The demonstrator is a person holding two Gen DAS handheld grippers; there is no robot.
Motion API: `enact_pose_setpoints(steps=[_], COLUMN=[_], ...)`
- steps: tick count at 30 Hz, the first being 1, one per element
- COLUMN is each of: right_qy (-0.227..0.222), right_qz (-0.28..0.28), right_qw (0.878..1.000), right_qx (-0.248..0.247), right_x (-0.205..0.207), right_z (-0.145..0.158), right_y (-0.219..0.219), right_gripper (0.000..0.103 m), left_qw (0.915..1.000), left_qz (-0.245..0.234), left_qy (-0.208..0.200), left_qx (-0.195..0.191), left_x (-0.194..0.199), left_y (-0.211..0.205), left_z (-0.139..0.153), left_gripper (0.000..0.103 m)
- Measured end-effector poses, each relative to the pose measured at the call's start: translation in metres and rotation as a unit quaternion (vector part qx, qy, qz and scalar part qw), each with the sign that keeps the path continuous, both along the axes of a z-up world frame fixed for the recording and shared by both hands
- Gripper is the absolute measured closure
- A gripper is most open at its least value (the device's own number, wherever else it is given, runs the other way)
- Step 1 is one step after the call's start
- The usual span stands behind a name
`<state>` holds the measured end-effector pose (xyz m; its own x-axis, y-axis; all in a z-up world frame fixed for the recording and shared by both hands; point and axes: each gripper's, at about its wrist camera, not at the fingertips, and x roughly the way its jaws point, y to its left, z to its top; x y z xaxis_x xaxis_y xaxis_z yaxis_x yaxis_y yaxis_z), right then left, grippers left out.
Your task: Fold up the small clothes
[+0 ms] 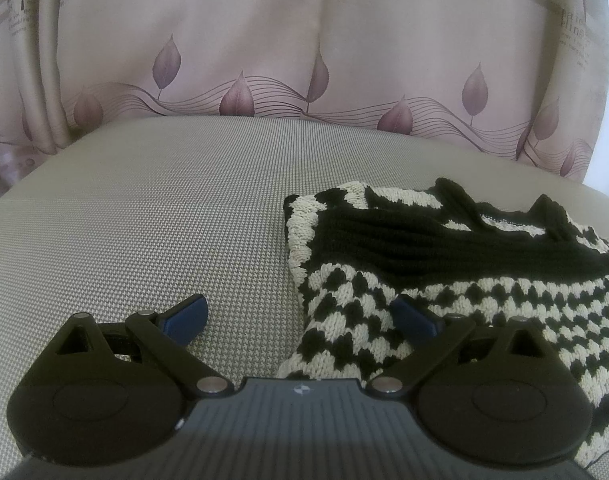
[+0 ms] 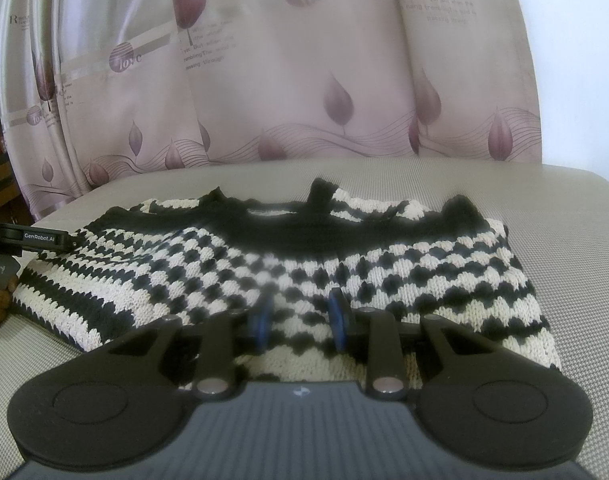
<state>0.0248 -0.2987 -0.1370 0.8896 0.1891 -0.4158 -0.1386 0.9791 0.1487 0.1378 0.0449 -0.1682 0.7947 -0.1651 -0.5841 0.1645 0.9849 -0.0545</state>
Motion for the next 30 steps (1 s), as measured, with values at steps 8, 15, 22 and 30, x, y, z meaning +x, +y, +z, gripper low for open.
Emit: enact_pose_setpoints(steps=[8,15,22,30], right_qy=[0.0,0.0,-0.001,-0.001], right_qz=[0.0,0.001,0.001,0.002], right_qw=[1.0,1.0,1.0,1.0], right_qx=[0.0,0.001,0.002,0.008], right_x=[0.0,0.0,0.0,0.0], right_z=[0.0,0.0,0.0,0.0], right_y=[0.0,0.0,0.0,-0.002], right_gripper=[0.075,0.075,0.074,0.074], left_qw=[1.0,1.0,0.9999,0.9913], left_qz=[0.001,0.001,0.001,-0.099], left_qy=[-0.002,-0.003,0.003,0.085], left_qx=[0.002,0.005,0.015,-0.015], left_x=[-0.001,-0.001,0.001,0.037], left_y=[0.0,0.0,-0.004,0.011], left_z=[0.0,0.0,0.001,0.018], left_gripper=[0.005,0.005,0.002,0.023])
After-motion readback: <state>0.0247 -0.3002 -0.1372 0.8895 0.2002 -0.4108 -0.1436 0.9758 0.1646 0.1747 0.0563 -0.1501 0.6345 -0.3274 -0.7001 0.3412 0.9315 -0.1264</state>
